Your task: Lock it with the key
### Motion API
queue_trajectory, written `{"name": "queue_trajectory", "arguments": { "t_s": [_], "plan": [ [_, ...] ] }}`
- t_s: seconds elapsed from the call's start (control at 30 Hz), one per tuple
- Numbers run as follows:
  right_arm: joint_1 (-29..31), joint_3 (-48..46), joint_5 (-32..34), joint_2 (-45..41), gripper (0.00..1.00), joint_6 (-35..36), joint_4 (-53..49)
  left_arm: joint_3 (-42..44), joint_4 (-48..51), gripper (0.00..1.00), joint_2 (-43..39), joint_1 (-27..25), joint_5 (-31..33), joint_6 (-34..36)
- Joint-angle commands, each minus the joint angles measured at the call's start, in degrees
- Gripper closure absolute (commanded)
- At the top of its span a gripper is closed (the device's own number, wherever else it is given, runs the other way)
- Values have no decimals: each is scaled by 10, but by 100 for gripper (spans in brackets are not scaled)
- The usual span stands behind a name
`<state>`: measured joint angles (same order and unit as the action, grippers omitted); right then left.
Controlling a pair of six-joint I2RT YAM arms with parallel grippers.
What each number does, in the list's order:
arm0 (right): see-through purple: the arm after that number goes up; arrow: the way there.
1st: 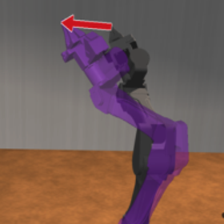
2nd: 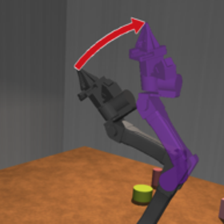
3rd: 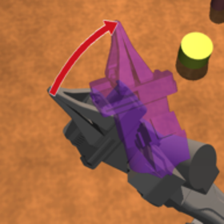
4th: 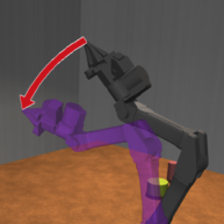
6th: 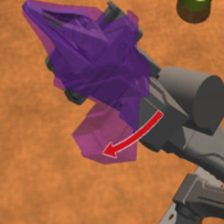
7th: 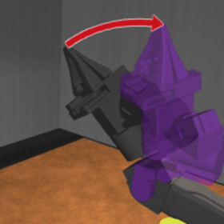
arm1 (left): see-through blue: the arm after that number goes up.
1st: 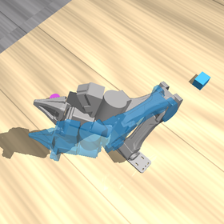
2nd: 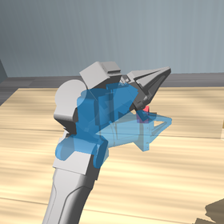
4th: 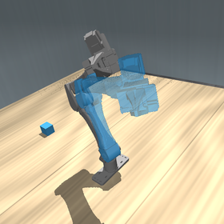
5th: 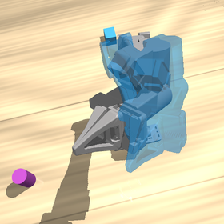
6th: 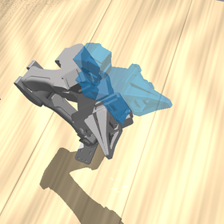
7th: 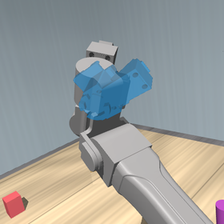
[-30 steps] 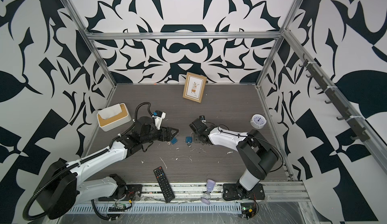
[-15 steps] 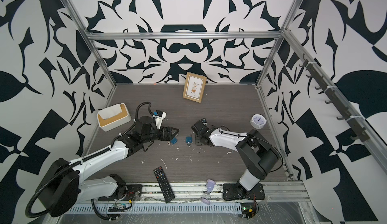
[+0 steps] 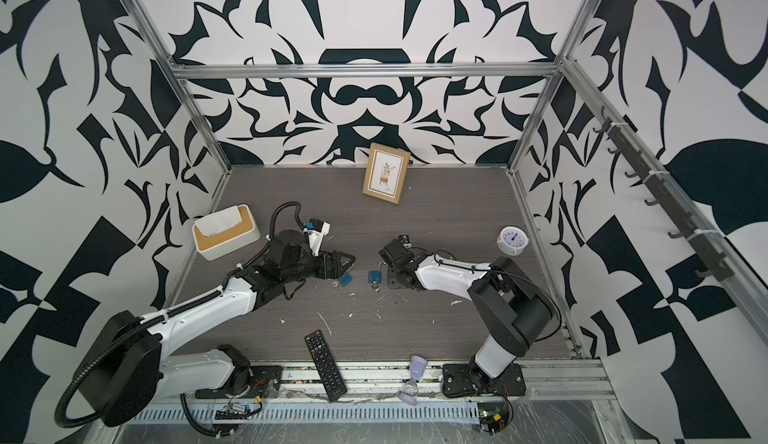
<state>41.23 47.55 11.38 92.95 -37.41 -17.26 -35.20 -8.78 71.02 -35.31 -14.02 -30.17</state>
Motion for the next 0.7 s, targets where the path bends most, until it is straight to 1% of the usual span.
{"name": "queue_trajectory", "arguments": {
  "t_s": [0.0,0.2,0.27,0.3,0.33,0.43,0.57,0.67],
  "plan": [
    [-1,3,3,0,63,3,0,4,-9,10,5,4,-8,-3],
    [-1,1,2,-10,71,15,0,3,-16,9,14,7,-14,-6],
    [-1,0,-23,-20,74,32,4,1,-17,10,16,7,-18,-8],
    [-1,0,-30,-27,77,48,8,1,-16,10,16,8,-20,-10],
    [-1,1,-34,-36,83,62,8,-1,-16,10,36,9,-21,-10],
    [-1,7,-57,-66,93,108,8,-8,-17,11,53,14,-26,-15],
    [-1,11,-103,-113,97,176,8,-18,-30,12,74,23,-51,-35],
    [-1,8,-164,-146,99,225,15,-22,-62,12,94,23,-91,-61]
  ]
}}
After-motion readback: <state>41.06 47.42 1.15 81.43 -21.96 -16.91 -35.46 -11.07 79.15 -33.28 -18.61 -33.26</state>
